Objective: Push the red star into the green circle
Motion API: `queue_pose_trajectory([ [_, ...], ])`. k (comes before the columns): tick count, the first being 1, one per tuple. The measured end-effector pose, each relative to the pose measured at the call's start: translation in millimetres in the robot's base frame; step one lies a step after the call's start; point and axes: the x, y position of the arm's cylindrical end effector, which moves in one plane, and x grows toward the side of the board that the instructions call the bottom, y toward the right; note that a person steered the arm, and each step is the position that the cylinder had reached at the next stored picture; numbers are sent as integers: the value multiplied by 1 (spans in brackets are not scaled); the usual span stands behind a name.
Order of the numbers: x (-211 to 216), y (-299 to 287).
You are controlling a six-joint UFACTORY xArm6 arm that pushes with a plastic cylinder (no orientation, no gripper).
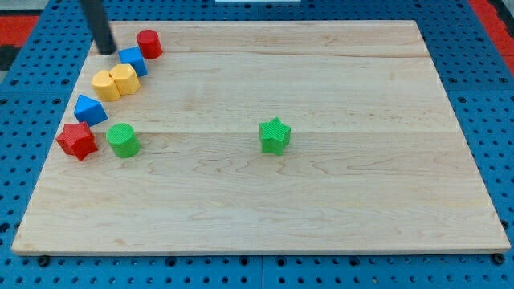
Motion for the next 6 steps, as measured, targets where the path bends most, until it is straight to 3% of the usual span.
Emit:
queue_pose_trajectory([
  [1,49,-21],
  [3,79,-23],
  [4,142,-22],
  [6,205,-21],
])
